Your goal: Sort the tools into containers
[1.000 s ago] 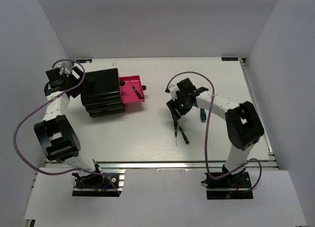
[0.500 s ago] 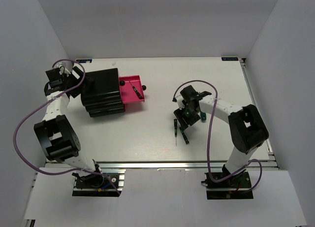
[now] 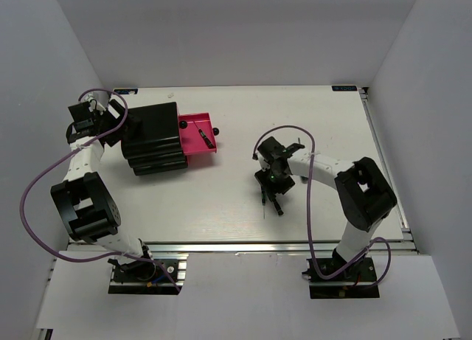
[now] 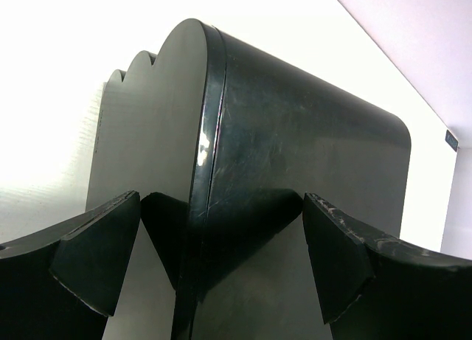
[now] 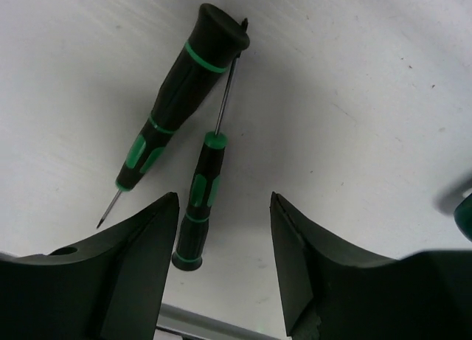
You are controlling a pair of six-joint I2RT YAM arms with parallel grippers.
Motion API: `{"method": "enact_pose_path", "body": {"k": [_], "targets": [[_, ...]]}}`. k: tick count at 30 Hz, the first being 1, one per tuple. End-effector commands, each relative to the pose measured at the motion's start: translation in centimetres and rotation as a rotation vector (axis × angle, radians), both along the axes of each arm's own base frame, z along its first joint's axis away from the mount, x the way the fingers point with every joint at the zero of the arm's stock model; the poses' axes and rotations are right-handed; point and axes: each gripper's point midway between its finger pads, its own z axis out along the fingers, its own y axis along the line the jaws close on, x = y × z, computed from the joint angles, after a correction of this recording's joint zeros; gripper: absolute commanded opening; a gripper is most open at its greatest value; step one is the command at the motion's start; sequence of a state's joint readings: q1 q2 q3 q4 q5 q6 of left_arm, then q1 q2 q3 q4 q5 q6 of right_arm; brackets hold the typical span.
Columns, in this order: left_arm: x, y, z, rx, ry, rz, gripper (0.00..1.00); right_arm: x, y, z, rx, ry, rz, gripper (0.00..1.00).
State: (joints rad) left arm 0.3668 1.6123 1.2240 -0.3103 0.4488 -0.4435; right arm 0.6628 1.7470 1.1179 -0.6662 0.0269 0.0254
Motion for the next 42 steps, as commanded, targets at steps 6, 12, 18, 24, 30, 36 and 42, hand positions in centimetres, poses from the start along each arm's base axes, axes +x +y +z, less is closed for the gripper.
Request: {"method": "enact_pose_path", "body": {"k": [6, 12, 18, 24, 30, 36, 42], "targets": [[-4.4, -1.6, -6.6, -0.014, 0.262, -0.039, 0.97, 0.2, -1.5, -1.8, -0.088, -0.044, -0.103, 0.50], [-4.4, -1.6, -6.5, -0.017, 0.263, -0.038, 0.97, 0.2, -1.5, -2.5, -0.047, 0.005, -0.117, 0.17], [-4.3, -1.7, -6.3, -0.017, 0.258, -0.039, 0.97, 6.7, -1.5, -0.2, 0.028, -0.097, -0.194, 0.00], [-4.1, -1.7, -6.1, -0.018, 0.249, -0.041, 0.97, 16.2, 6.0, 8.0, 0.286, -0.378, 0.019, 0.00], [-4.4, -1.8, -6.5, -0.027, 0.256, -0.039, 0.97, 19.3, 17.1, 16.6, 0.694, -0.503, 0.187, 0.00], [-4.6, -1.9, -6.5, -0.025, 0.257, -0.043, 0.97, 19.2, 24.9, 19.9, 0.880, -0.448, 0.153, 0.00], [-4.5, -1.8, -6.5, -0.023, 0.257, -0.043, 0.97, 18.4, 29.1, 19.9, 0.957, -0.398, 0.065, 0.00]]}}
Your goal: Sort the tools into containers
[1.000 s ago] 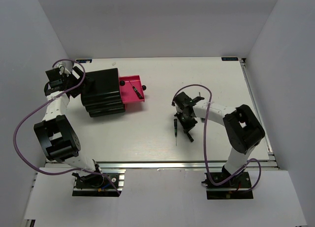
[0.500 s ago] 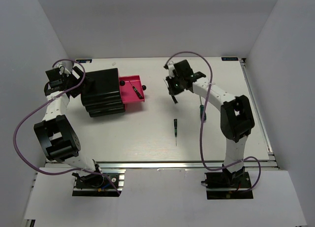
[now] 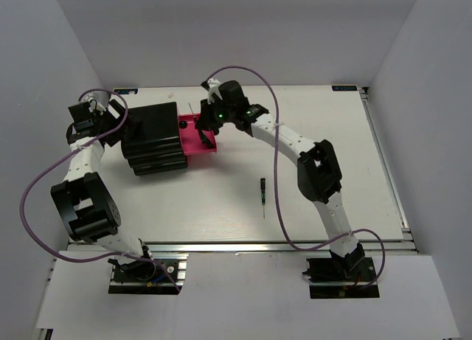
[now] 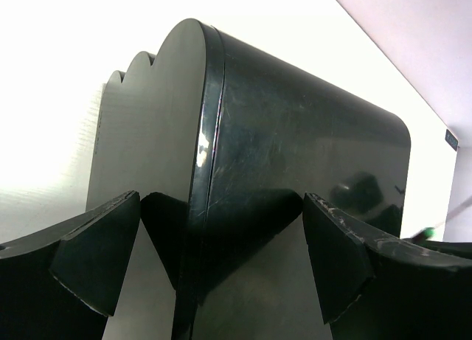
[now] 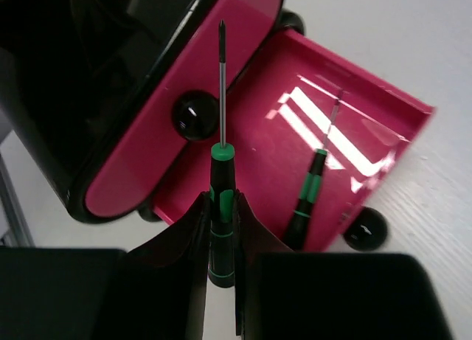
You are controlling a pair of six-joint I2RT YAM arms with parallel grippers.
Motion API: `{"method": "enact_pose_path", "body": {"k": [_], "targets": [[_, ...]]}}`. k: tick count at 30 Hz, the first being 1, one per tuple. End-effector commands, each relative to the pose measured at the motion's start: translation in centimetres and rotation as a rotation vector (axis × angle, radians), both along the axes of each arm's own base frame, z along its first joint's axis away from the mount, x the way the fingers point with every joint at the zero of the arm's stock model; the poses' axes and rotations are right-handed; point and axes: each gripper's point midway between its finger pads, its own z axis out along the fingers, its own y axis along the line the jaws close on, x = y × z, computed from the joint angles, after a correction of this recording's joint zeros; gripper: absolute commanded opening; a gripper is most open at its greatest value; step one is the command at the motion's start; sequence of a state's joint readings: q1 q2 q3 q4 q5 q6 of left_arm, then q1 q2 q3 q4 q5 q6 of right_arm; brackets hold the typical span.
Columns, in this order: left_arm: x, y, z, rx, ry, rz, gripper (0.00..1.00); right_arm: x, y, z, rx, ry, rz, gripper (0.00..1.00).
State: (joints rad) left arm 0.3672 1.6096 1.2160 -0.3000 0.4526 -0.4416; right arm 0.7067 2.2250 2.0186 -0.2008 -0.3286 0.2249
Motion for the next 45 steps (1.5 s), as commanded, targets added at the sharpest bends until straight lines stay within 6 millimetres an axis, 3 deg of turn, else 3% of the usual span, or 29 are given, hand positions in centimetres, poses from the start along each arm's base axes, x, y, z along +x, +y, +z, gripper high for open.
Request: {"method": "enact_pose_path", "body": {"k": [1, 5, 6, 8, 9, 10, 15, 17, 18, 19, 20, 21, 22, 23, 24, 25, 27, 28, 29, 30, 32, 33, 34, 38, 45], "targets": [[-4.4, -1.7, -6.3, -0.022, 0.261, -0.038, 0.97, 0.3, 3.0, 2.9, 0.107, 0.016, -0.026, 0.00], [-4.4, -1.7, -6.2, -0.021, 0.262, -0.039, 0.97, 0.5, 3.7, 1.3, 0.089, 0.018, -0.039, 0.04], [-4.4, -1.8, -6.2, -0.022, 0.263, -0.041, 0.97, 0.4, 3.6, 0.7, 0.079, 0.024, -0.037, 0.16], [-4.5, -1.9, -6.4, -0.024, 0.267, -0.042, 0.97, 0.3, 3.5, 0.1, 0.063, 0.019, -0.031, 0.25], [-4.5, -1.8, -6.4, -0.025, 0.266, -0.039, 0.97, 0.3, 3.4, -0.1, 0.051, 0.008, -0.021, 0.36], [-4.5, -1.9, -6.4, -0.026, 0.267, -0.042, 0.97, 0.2, 3.4, -0.2, 0.046, 0.002, -0.014, 0.38], [-4.4, -1.8, -6.5, -0.027, 0.267, -0.041, 0.97, 0.5, 2.8, 1.5, 0.049, -0.047, -0.003, 0.42], [-4.3, -1.8, -6.4, -0.029, 0.267, -0.041, 0.97, 0.1, 2.4, 3.5, 0.060, -0.096, 0.037, 0.43], [-4.2, -1.8, -6.4, -0.026, 0.266, -0.042, 0.97, 0.2, 1.8, 4.0, 0.059, -0.105, 0.054, 0.41], [-4.2, -1.7, -6.3, -0.026, 0.266, -0.041, 0.97, -1.0, 1.4, 6.3, 0.077, -0.169, 0.147, 0.38], [-4.2, -1.8, -6.3, -0.025, 0.264, -0.042, 0.97, -1.1, 0.3, 6.6, 0.070, -0.190, 0.188, 0.34], [-4.2, -1.7, -6.3, -0.023, 0.264, -0.042, 0.97, -1.5, -0.5, 7.0, 0.062, -0.213, 0.218, 0.10], [-4.2, -1.7, -6.3, -0.023, 0.266, -0.041, 0.97, -1.5, -1.9, 8.6, 0.033, -0.277, 0.200, 0.00], [-4.3, -1.7, -6.4, -0.021, 0.268, -0.041, 0.97, -1.5, -3.0, 6.8, -0.028, -0.259, 0.169, 0.00], [-4.2, -1.7, -6.4, -0.022, 0.265, -0.041, 0.97, -1.6, -4.0, 6.2, -0.072, -0.256, 0.146, 0.00], [-4.4, -1.7, -6.5, -0.021, 0.268, -0.039, 0.97, -1.6, -6.1, 5.1, -0.162, -0.225, 0.072, 0.00], [-4.4, -1.7, -6.4, -0.018, 0.264, -0.040, 0.97, -2.5, -9.2, 1.1, -0.266, -0.098, 0.021, 0.00], [-4.4, -1.7, -6.4, -0.017, 0.264, -0.039, 0.97, -3.6, -11.2, -0.3, -0.322, -0.021, -0.008, 0.09], [-4.4, -1.6, -6.4, -0.017, 0.265, -0.036, 0.97, -4.8, -13.5, -3.4, -0.380, 0.090, -0.042, 0.26], [-4.5, -1.6, -6.4, -0.017, 0.265, -0.036, 0.97, -5.7, -14.9, -4.9, -0.418, 0.160, -0.073, 0.35], [-4.5, -1.6, -6.4, -0.015, 0.265, -0.037, 0.97, -7.9, -18.2, -7.6, -0.509, 0.291, -0.121, 0.49], [-4.5, -1.6, -6.4, -0.015, 0.266, -0.036, 0.97, -9.6, -19.6, -9.8, -0.546, 0.374, -0.140, 0.56], [-4.5, -1.6, -6.5, -0.015, 0.267, -0.038, 0.97, -10.3, -20.7, -10.6, -0.580, 0.397, -0.169, 0.59], [-4.4, -1.6, -6.5, -0.017, 0.266, -0.038, 0.97, -10.3, -23.1, -12.2, -0.667, 0.424, -0.259, 0.66], [-4.5, -1.7, -6.3, -0.017, 0.268, -0.041, 0.97, -11.6, -23.2, -13.9, -0.714, 0.518, -0.207, 0.67]]}}
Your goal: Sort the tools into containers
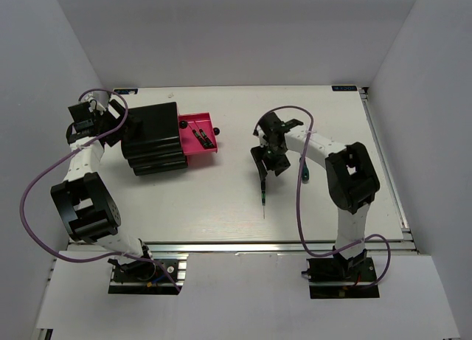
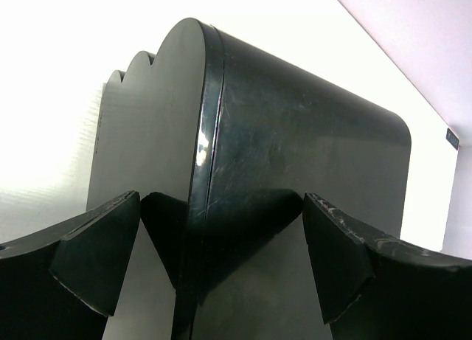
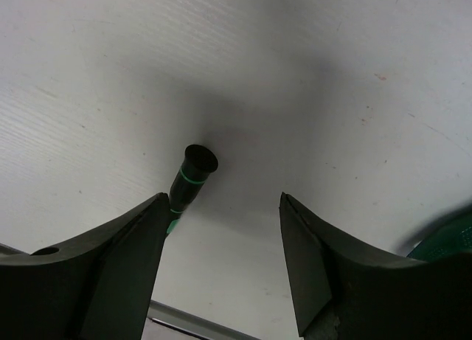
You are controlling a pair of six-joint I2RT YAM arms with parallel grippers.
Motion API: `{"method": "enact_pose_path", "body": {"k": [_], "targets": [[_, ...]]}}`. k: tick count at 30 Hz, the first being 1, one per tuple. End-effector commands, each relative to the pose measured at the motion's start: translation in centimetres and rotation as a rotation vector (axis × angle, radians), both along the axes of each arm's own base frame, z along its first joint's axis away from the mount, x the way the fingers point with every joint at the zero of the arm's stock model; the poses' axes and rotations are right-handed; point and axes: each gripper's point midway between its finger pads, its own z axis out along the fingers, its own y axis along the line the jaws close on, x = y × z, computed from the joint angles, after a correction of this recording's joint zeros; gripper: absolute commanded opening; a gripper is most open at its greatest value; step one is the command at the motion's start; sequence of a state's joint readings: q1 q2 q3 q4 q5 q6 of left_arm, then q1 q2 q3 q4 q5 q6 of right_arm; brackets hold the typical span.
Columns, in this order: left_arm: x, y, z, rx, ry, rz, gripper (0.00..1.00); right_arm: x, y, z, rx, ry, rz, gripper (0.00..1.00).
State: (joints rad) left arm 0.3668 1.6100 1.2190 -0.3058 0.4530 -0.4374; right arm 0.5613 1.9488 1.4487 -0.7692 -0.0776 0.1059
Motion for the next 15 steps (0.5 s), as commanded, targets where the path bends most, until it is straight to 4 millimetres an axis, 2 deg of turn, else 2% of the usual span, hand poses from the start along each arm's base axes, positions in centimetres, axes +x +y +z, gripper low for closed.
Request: {"method": "enact_pose_path", "body": {"k": [1, 11, 15], "targets": [[-4.5, -1.7, -6.4, -0.018, 0.267, -0.037, 0.97, -0.3, 0.4, 0.5, 0.004, 0.041, -0.002, 0.67], [-5.1, -1.8, -6.7, -0.012, 0.278, -0.040, 0.97, -2.3, 0.9, -1.1, -0.009, 0.162, 0.017, 0.62], [-5.4, -1.8, -7.0, -0.010, 0.288, -0.043, 0.97, -2.3, 1.9, -1.1, -0.014, 0.143, 0.021, 0.61]]}}
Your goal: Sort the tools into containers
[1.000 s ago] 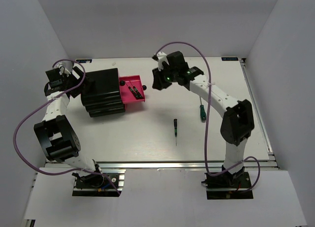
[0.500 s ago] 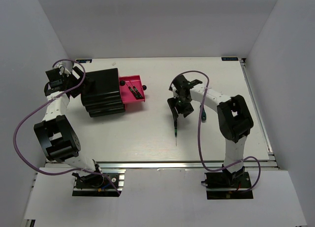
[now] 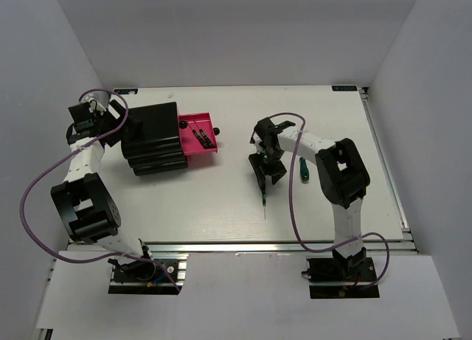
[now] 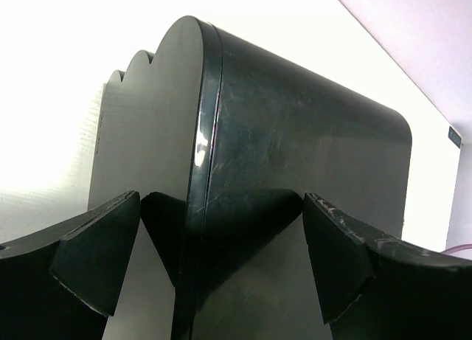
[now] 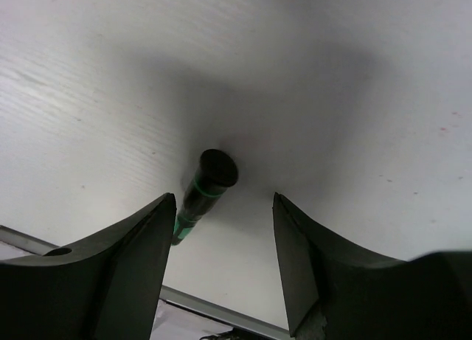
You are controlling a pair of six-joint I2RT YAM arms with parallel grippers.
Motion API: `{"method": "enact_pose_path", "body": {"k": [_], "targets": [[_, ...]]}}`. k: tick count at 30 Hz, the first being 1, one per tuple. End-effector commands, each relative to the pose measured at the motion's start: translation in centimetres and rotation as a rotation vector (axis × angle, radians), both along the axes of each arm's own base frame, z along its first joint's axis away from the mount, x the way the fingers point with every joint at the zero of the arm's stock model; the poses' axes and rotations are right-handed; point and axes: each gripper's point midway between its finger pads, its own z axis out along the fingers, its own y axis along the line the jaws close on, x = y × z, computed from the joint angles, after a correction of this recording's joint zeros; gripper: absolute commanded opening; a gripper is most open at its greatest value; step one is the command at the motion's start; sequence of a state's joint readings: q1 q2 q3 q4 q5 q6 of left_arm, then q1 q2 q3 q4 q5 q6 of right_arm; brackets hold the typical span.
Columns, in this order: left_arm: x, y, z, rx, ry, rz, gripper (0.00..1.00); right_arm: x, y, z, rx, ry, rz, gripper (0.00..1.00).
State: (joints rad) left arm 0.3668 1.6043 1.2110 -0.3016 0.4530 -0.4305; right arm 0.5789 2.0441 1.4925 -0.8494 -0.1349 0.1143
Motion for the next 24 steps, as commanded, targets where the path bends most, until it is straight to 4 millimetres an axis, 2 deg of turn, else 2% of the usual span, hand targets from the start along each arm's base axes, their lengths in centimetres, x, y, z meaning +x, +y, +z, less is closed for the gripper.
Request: {"method": "enact_pose_path", "body": {"k": [1, 3, 7, 13, 16, 17, 19, 20, 22, 24], "targets": [[-5.3, -1.8, -6.9, -0.015, 0.290, -0.038, 0.97, -0.2, 1.5, 1.0, 0.006, -0.007, 0.002, 0.61], [-5.4, -1.8, -7.0, -0.016, 0.290, -0.041, 0.97, 0.2, 1.7, 0.9, -0.022, -0.049, 0.007, 0.60], [-5.3, -1.9, -6.8, -0.015, 0.285, -0.046, 0.97, -0.6, 2.8, 0.4, -0.057, -0.084, 0.052, 0.58], [-5.3, -2.0, -6.8, -0.016, 0.281, -0.053, 0.97, -1.4, 1.9, -1.2, -0.107, -0.061, 0.035, 0.49], [-5.4, -2.1, -6.9, -0.019, 0.285, -0.058, 0.97, -1.7, 0.9, -2.0, -0.140, -0.067, 0.025, 0.32], [-5.4, -2.1, -7.0, -0.020, 0.284, -0.059, 0.97, -1.9, 0.6, -2.3, -0.146, -0.063, 0.025, 0.21], [-5.4, -2.1, -7.0, -0.021, 0.282, -0.060, 0.97, -1.5, 0.5, -2.3, -0.141, -0.076, 0.017, 0.11], [-5.4, -2.2, -6.9, -0.023, 0.281, -0.063, 0.97, -0.8, 1.0, -2.0, -0.113, -0.100, 0.032, 0.00], [-5.3, -2.2, -6.8, -0.023, 0.276, -0.063, 0.97, 0.3, 2.5, -0.6, -0.005, -0.107, 0.062, 0.00], [-5.4, -2.2, -6.9, -0.024, 0.280, -0.065, 0.97, 3.1, 5.7, 3.5, 0.178, -0.208, 0.153, 0.00]]}}
